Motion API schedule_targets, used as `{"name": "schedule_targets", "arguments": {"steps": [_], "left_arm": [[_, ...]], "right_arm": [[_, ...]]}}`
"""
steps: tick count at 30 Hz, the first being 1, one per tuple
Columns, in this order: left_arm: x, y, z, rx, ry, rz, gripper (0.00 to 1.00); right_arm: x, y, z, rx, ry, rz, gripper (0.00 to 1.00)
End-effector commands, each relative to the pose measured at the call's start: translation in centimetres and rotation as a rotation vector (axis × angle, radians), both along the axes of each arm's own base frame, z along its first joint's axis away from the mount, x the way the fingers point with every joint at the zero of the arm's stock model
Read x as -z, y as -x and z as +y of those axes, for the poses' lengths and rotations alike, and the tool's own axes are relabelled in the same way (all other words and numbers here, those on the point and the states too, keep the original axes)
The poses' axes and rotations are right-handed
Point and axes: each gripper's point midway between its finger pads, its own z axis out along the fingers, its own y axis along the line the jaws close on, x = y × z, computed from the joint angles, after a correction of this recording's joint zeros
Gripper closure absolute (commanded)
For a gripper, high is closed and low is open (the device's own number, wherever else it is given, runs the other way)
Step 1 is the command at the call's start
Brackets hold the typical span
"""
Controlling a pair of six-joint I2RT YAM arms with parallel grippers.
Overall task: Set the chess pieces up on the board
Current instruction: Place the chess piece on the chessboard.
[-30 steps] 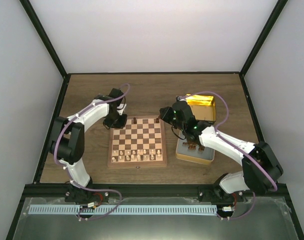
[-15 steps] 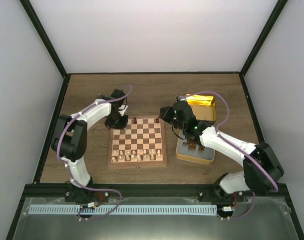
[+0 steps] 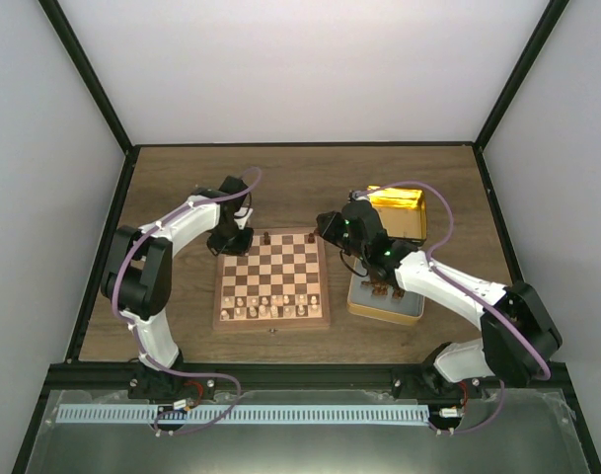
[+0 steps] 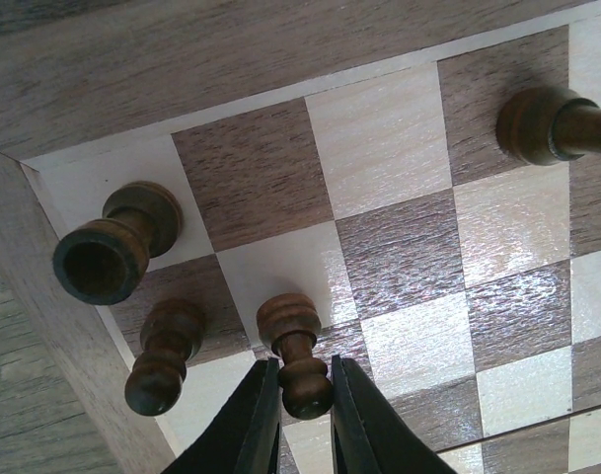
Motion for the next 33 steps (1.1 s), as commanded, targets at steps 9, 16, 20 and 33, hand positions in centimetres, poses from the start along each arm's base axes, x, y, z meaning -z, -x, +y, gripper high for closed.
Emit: {"name": "schedule_targets", "arguments": {"steps": [9,16,20,33], "left_arm": [[-2.2,-1.2,-0.5,-0.003,0.026,-0.075,0.79],[-3.6,-1.6,-1.0,0.001,0.055,-0.106,0.77],[-6.4,-2.5,-1.6,-0.007,0.111,-0.190,0.72],[-19.5,-1.5,-8.4,-0.009,0.899,-0.577,0.55]], "right_arm": [[-1.1,0.2,-0.1,0.005,-0.016,-0.026,0.89],[-1.0,0.2,0.1,-0.013,-0.002,-0.039,0.89],[-2.4,0.3,0.8,-0.077,0.005,-0.128,0.89],[-10.1,3.7,4.6,-0.447,-0.085,-0.595,0.88]]}}
